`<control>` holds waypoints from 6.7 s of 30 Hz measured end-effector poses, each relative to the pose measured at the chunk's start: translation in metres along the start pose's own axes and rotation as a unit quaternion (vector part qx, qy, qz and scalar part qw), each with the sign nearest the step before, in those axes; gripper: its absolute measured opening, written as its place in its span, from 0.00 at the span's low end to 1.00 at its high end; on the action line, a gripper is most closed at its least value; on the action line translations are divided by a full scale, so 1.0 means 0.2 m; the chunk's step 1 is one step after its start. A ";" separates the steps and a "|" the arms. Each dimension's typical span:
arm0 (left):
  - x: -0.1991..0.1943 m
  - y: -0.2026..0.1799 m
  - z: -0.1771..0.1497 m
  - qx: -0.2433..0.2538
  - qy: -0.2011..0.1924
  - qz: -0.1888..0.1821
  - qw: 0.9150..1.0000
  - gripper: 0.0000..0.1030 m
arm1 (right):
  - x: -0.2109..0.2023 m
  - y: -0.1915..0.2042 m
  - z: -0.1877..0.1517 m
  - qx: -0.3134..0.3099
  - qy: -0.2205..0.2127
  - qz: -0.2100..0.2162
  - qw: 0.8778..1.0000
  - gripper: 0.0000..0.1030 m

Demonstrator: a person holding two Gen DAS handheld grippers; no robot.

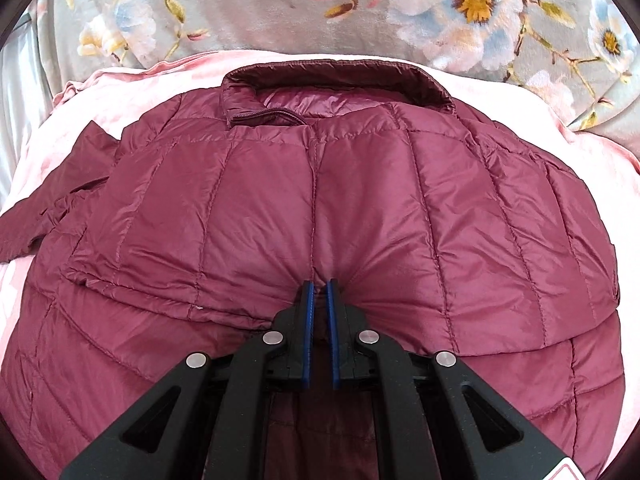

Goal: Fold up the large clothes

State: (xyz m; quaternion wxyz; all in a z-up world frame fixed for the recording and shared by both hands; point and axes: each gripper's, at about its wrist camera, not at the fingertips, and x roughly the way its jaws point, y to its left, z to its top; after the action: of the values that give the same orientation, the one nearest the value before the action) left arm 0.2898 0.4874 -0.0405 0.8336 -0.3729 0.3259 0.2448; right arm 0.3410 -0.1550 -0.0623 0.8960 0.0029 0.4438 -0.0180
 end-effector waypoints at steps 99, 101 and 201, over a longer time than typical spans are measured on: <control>0.18 -1.27 -1.23 0.258 0.103 -0.102 0.955 0.01 | -0.11 -0.79 -0.07 0.113 0.005 -0.018 0.993 0.00; 0.19 -1.28 -1.24 0.267 0.098 -0.098 0.954 0.01 | -0.10 -0.78 -0.08 0.110 0.004 -0.020 0.994 0.00; 0.39 -2.17 -1.47 0.291 0.273 -0.204 0.894 0.11 | 0.35 -0.59 0.64 0.265 0.054 0.256 0.928 0.24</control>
State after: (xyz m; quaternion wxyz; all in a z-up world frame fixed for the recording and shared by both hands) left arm 0.5188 0.0088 -0.0464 0.8146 -0.2238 0.5141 -0.1482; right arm 0.4811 -0.2779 -0.0392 0.8113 0.3549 0.4548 0.0954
